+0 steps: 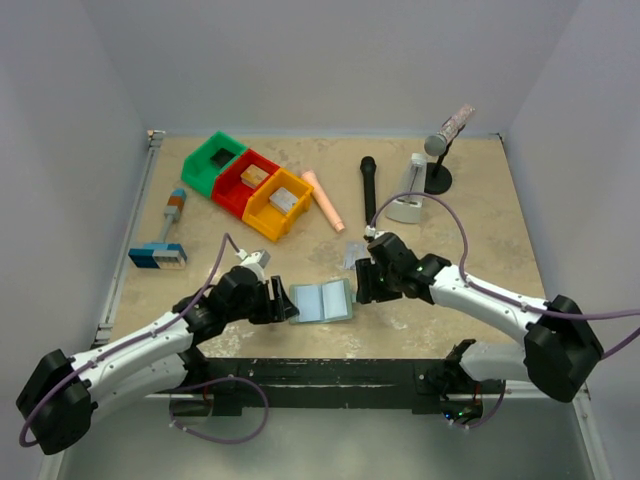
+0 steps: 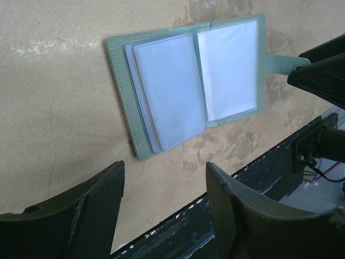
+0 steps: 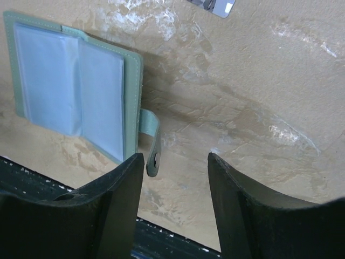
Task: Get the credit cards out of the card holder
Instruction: Remove the credit card from the card holder.
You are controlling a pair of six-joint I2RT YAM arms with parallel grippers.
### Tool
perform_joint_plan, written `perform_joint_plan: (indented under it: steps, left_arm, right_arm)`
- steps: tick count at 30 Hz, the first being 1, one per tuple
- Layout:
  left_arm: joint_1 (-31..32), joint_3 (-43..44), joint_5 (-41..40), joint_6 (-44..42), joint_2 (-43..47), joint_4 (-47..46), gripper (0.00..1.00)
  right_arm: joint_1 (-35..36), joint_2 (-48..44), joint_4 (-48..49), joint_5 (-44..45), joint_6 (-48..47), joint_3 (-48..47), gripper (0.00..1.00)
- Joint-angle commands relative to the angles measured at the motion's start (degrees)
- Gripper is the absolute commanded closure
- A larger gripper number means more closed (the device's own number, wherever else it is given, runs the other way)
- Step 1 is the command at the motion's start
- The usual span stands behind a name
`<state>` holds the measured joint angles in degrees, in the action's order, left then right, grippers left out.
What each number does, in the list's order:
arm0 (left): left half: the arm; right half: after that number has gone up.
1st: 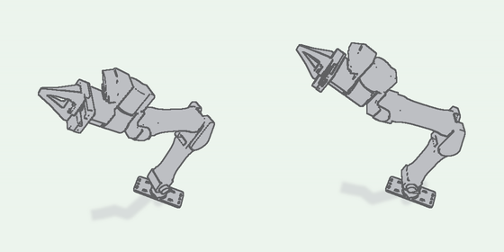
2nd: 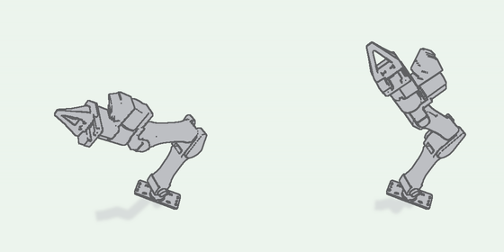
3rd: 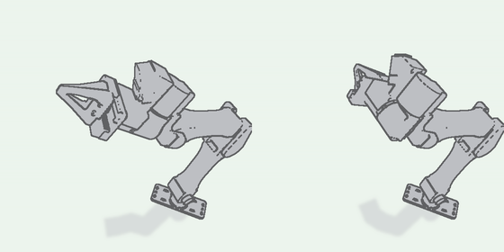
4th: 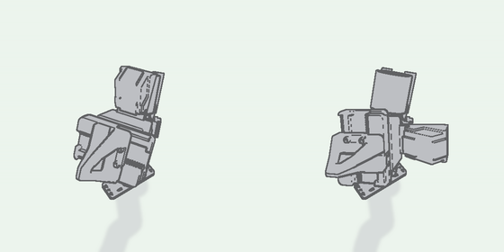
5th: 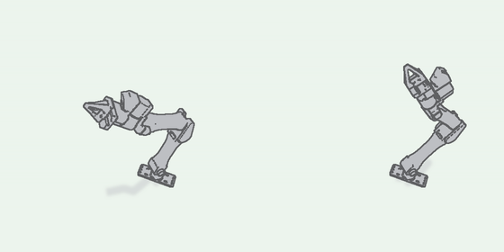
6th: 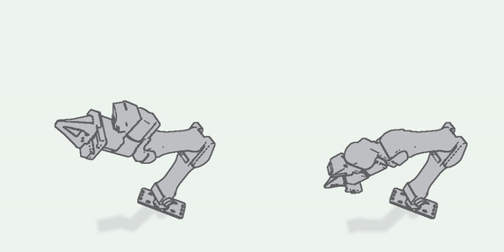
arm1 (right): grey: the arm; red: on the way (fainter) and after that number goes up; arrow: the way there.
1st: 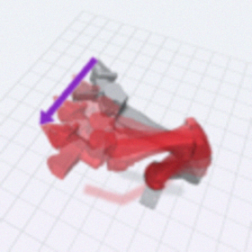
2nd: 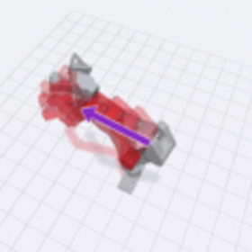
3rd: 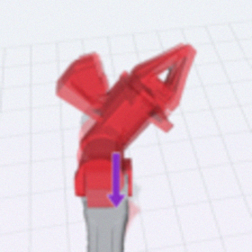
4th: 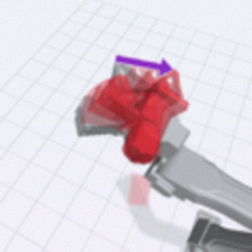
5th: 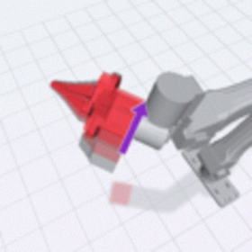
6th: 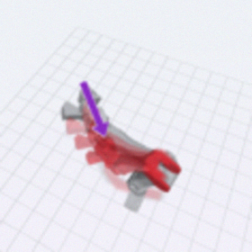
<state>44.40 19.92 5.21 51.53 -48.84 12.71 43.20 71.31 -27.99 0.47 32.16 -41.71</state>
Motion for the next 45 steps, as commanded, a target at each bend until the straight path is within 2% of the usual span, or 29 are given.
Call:
perform_joint_plan:
  steps: [1,5,9,13,25,45]
  left_arm:
    - [0.42,0.21,-1.87,0.94,1.81,-2.42,0.34]
    - [0.42,-0.67,-2.22,1.56,2.26,-3.22,0.35]
    - [0.42,-0.59,-1.61,1.82,0.85,-3.74,0.38]
    - [0.42,0.11,-2.05,1.47,-0.90,-3.83,0.41]
    - [0.86,3.10,-1.00,0.86,-8.73,-7.70,0.42]
    - [0.77,4.25,-0.82,-0.81,-12.77,-9.54,0.43]
  right_arm:
    - [0.31,1.11,3.29,1.20,0.27,-1.09,0.46]
    - [0.30,3.48,4.69,0.50,-0.08,-1.62,0.56]
    - [0.57,4.01,6.54,-0.29,-0.17,-0.92,0.81]
    - [1.53,2.61,7.07,-0.38,0.09,0.31,1.00]
    - [5.93,1.29,10.76,-1.88,5.45,6.03,1.00]
    - [6.20,3.84,9.09,-0.56,5.45,3.83,1.00]
